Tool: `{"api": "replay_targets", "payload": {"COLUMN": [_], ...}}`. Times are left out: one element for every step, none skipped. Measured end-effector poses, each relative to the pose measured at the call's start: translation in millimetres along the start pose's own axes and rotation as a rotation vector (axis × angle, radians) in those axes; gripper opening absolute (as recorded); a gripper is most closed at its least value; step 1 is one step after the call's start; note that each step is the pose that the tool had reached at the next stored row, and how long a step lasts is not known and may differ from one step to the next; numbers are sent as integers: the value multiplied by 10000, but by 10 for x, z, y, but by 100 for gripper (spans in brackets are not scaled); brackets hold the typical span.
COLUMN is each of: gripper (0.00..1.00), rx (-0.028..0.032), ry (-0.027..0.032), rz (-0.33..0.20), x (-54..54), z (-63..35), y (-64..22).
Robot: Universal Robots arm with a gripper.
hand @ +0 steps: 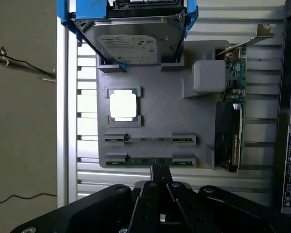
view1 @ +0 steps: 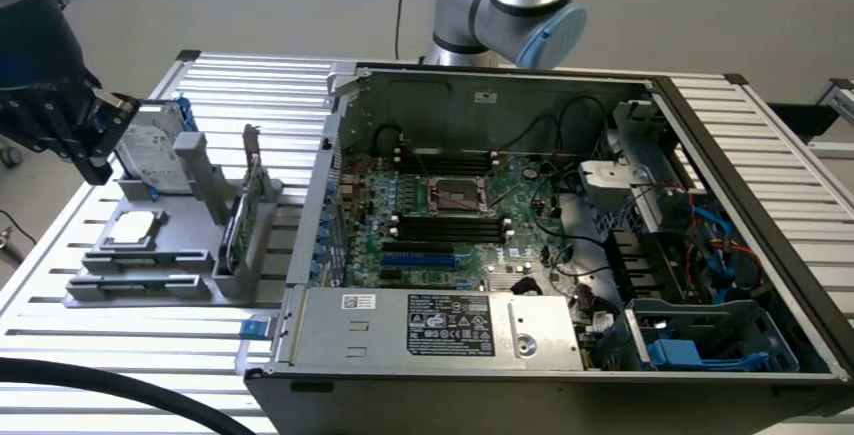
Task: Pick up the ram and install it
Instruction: 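Pick up the ram and move it above insertion slot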
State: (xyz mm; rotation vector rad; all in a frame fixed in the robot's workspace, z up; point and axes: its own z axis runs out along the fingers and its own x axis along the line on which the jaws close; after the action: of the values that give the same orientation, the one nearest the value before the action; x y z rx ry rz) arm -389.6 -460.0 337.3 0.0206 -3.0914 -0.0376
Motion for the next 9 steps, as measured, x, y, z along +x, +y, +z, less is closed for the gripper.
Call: {"api": "replay_targets", "payload": {"gripper": [11, 11, 11, 11, 11, 11, 11, 11, 11], "rx": [0, 0, 0, 9, 18, 28, 38, 46, 55], "ry": [0, -2, -7, -3, 2, 8, 14, 18, 22], "rz": [0, -3, -53, -197, -379, -557, -736, -915, -1095], "x": [0, 13, 23, 23, 22, 22, 23, 23, 23], "z": [0, 3, 9, 10, 12, 13, 14, 16, 19], "y": [0, 1, 3, 2, 2, 2, 2, 2, 2]}}
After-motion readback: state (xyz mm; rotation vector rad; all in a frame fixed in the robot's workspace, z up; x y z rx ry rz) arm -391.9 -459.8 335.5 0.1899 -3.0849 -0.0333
